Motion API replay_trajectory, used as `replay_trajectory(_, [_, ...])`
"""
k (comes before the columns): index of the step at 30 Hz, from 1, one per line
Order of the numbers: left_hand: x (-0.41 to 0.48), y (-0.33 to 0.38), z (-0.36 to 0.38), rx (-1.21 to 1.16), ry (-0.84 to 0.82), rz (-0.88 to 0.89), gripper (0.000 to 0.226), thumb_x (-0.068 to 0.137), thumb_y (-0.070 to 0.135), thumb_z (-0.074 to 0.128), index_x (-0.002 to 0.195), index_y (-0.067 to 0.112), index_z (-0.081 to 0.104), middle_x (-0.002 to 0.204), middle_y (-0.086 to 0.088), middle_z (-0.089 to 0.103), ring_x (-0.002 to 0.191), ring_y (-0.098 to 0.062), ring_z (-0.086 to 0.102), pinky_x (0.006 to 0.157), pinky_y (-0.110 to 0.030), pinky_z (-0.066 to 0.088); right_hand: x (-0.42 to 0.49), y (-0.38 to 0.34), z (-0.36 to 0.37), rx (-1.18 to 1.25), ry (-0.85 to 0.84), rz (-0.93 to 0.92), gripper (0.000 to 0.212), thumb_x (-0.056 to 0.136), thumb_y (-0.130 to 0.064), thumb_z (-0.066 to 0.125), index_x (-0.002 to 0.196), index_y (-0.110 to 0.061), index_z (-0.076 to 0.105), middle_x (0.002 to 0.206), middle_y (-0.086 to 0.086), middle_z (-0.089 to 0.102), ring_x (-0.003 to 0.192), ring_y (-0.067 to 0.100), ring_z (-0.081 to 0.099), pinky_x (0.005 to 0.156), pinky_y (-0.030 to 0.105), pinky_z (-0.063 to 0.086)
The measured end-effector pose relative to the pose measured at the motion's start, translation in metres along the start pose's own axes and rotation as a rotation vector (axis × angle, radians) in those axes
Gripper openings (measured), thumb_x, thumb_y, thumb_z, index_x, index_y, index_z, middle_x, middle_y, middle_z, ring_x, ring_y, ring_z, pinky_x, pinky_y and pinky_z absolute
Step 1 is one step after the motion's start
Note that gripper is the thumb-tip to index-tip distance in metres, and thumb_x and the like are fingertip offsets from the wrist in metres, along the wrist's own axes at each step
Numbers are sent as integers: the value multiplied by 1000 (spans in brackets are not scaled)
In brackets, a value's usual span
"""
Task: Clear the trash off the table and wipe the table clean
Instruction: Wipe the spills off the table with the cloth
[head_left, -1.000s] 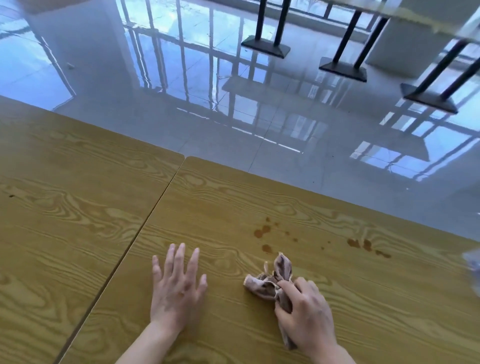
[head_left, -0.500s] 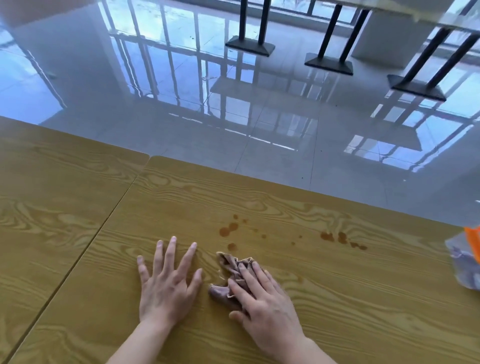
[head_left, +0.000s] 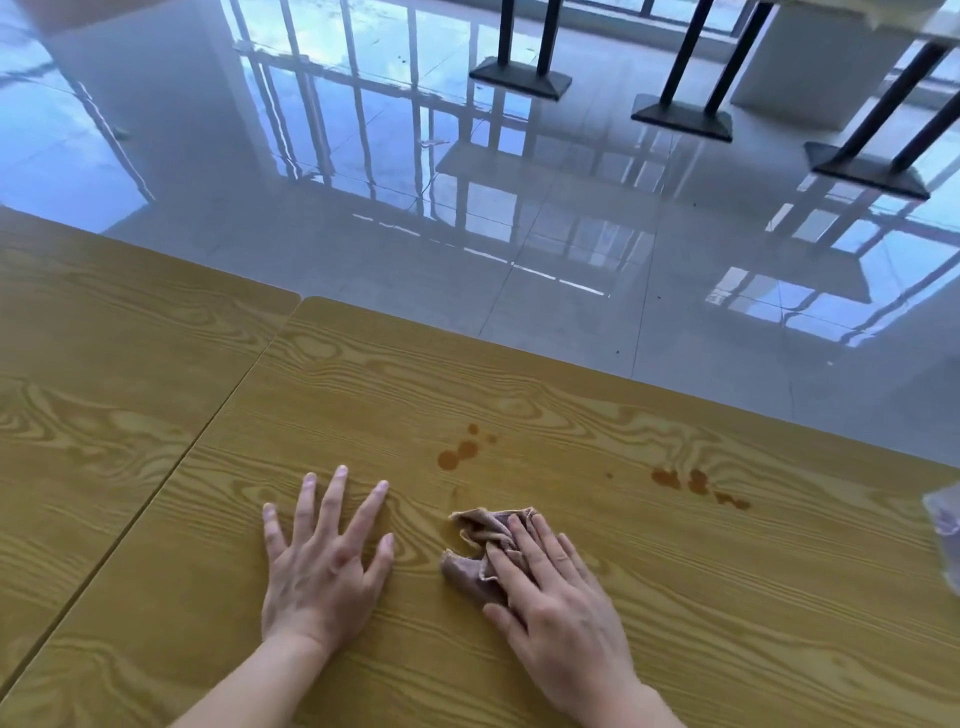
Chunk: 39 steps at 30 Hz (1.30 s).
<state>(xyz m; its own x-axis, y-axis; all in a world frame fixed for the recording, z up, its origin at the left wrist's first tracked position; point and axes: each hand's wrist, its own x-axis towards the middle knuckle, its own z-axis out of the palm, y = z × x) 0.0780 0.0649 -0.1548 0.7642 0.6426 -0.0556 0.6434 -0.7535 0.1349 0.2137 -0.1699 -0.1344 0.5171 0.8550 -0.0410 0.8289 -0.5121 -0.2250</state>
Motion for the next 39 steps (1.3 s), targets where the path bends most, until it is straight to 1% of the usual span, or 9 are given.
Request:
replay_trajectory(3, [0,-1,1,0,12,5,61,88,62,33,147,49,29,162,-1,22,149,-30,13,115,-66,6,43,37,-11,-14,18,184,58,99,-60,31,151,-34,29,163,1,9,152,21,-2,123,37,2])
replay_trajectory(6, [-1,0,1,2,28,-1,60,88,62,32,147,49,28,162,-1,21,149,-30,12,115,-65,7,94,56,-24,29,14,406,58,99,-60,27,153,-39,20,165,2,4,151,24,-5,123,40,1])
replay_trajectory(9, [-2,-1,1,-13,24,6,60,89,62,31,147,50,26,162,0,20,150,-29,11,116,-65,7,75,34,-14,12,3,316,58,99,-60,25,153,-40,17,165,1,0,151,26,-9,123,45,6])
replay_trajectory(13, [-1,0,0,-22,22,0,60,88,62,33,146,49,30,161,-1,24,149,-29,13,115,-65,8,-1,15,1,-3,11,56,58,97,-56,35,150,-32,35,163,4,16,152,25,4,118,42,15])
replay_trajectory(20, [-1,0,-1,-15,29,-4,60,87,61,33,146,49,32,160,-1,24,149,-29,14,115,-65,8,97,50,-25,53,28,480,58,101,-57,21,155,-36,15,165,5,1,151,27,-9,123,42,1])
replay_trajectory(24, [-1,4,-5,-13,21,-9,60,87,61,34,146,48,32,160,-1,24,149,-29,14,115,-65,9,51,-10,-4,53,23,147,56,99,-60,27,152,-42,22,164,-2,6,151,26,-9,122,41,3])
replay_trajectory(27, [-1,2,-5,-17,14,-1,60,87,59,36,146,47,33,161,-2,24,149,-30,14,115,-66,10,6,-25,10,30,6,-113,53,96,-57,43,144,-35,46,160,1,27,150,26,15,115,42,22])
replay_trajectory(35, [-2,1,-4,-49,40,-4,59,87,60,37,144,46,37,160,-2,27,149,-29,16,116,-65,9,139,32,-18,93,38,358,56,102,-48,32,153,-28,26,164,1,13,151,24,1,123,42,5])
replay_trajectory(39, [-3,2,-6,-66,33,-12,59,86,60,38,143,45,39,159,-1,28,149,-29,17,116,-65,10,83,3,-6,34,47,74,54,101,-48,34,151,-25,33,162,0,19,152,22,3,123,40,10])
